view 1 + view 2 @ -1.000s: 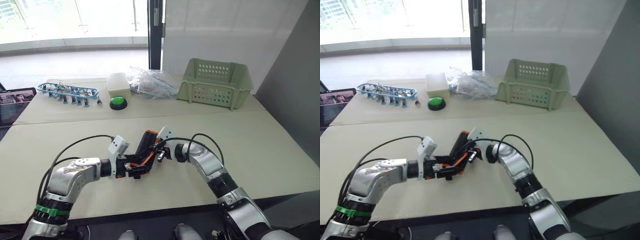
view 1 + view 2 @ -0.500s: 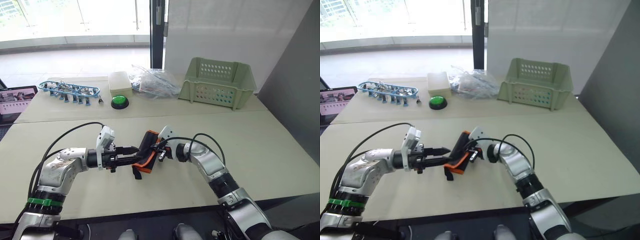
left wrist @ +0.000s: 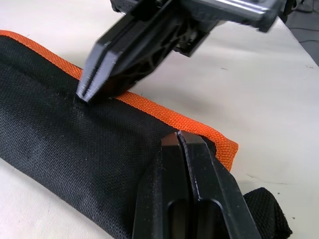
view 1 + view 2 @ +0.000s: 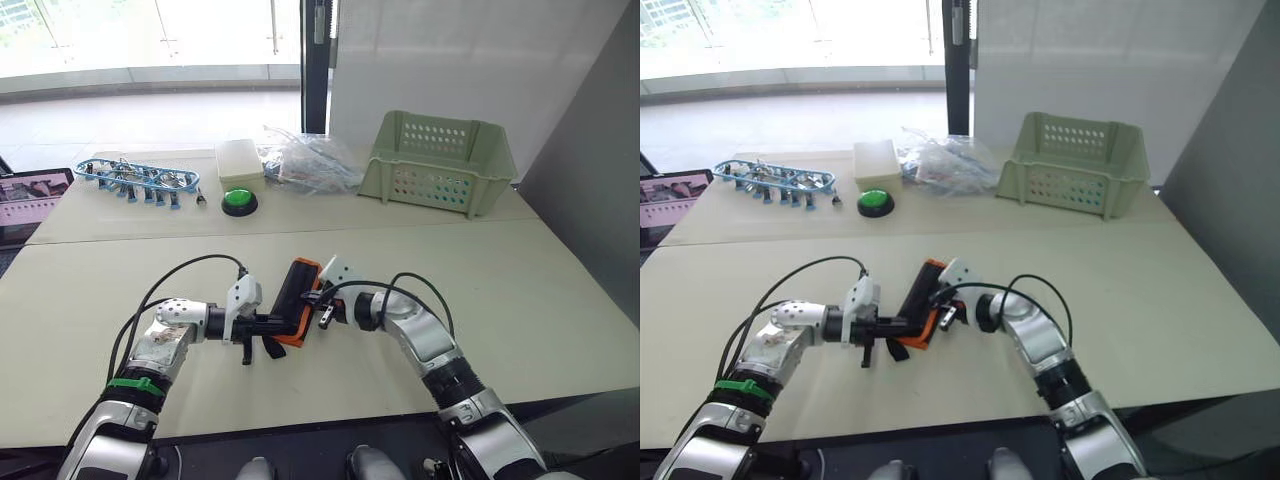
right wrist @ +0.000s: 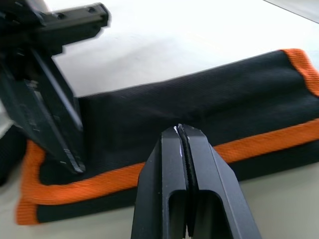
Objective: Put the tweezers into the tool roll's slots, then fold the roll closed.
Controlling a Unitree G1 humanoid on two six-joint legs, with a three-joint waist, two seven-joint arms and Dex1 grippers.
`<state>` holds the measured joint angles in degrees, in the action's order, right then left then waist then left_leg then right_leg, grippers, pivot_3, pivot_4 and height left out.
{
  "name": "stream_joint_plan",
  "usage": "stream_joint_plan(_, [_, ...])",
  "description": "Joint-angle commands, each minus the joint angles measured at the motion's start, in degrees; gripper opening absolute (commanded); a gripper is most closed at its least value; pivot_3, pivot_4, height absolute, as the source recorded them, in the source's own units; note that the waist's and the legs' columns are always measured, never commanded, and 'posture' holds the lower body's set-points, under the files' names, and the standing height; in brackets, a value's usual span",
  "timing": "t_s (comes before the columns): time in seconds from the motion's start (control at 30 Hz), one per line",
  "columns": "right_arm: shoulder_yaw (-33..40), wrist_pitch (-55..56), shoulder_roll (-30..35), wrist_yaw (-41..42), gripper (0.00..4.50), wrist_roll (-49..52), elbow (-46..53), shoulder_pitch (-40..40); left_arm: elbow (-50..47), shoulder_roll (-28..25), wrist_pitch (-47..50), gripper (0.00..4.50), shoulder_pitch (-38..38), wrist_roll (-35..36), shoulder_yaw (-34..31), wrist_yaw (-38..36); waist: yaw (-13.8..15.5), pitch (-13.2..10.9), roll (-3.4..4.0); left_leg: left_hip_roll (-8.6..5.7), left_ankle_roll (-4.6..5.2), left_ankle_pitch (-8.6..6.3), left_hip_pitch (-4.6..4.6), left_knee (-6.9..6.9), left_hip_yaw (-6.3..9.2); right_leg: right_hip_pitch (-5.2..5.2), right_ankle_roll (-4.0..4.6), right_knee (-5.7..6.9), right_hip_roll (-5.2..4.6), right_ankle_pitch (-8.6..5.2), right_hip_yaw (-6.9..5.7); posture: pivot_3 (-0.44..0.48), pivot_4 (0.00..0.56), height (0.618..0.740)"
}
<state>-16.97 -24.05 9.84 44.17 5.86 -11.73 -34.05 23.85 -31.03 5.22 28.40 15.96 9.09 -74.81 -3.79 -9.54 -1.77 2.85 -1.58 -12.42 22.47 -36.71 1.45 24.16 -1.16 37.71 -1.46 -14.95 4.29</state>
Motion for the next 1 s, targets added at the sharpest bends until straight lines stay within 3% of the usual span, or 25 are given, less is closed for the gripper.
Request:
stream_joint_plan(0.03, [-1.1, 0.6, 0.0, 1.6, 0.00, 0.4, 3.3, 0.0, 1.6, -0.1, 0.4, 0.04, -1.8, -2.2, 1.0, 0.4, 0.0, 0.0, 0.00, 0.00, 0.00, 0.00, 0.00, 0.00, 0.00, 0.00, 0.00, 0.00, 0.00, 0.00, 0.00, 0.000, 0.150, 0.725])
stream_joint_plan(0.2, [-2.9, 1.5, -0.8, 1.1, 0.00, -0.9, -0.4, 0.9, 0.9, -0.6, 0.6, 0.04, -2.6, -2.0, 0.6, 0.2, -0.2, 0.0, 0.00, 0.00, 0.00, 0.00, -0.01, 0.00, 0.00, 0.00, -0.01, 0.00, 0.01, -0.01, -0.01, 0.000, 0.150, 0.725])
stream_joint_plan(0.3, [-3.4, 3.1, -1.0, -1.7, 0.00, -3.9, -8.4, -0.1, 0.3, -0.8, 0.9, 0.04, -3.0, -2.0, 0.4, 0.0, -0.3, 0.0, 0.00, 0.02, 0.00, 0.00, -0.07, 0.00, 0.00, -0.04, -0.01, 0.01, 0.02, -0.01, 0.00, 0.000, 0.150, 0.725])
stream_joint_plan(0.7, [3.7, 11.9, -3.7, -6.4, 0.00, -2.9, -30.5, -13.6, -2.4, -1.5, 1.8, 0.04, -4.6, -2.2, 0.7, -0.1, -0.5, 0.0, 0.01, 0.01, 0.23, 0.14, -1.03, 0.00, 0.06, -0.67, 0.11, 0.29, 0.21, 0.17, 0.20, 0.000, 0.150, 0.725])
stream_joint_plan(1.0, [6.1, 16.3, -6.3, -9.9, 0.00, -4.8, -45.4, -22.4, -2.7, -1.4, 1.9, 0.04, -4.9, -2.5, 0.5, 0.0, -0.4, 0.0, 0.02, -0.02, 0.23, 0.13, -0.48, 0.09, -0.05, -0.20, 0.09, 0.15, 0.21, 0.15, 0.42, 0.000, 0.150, 0.725])
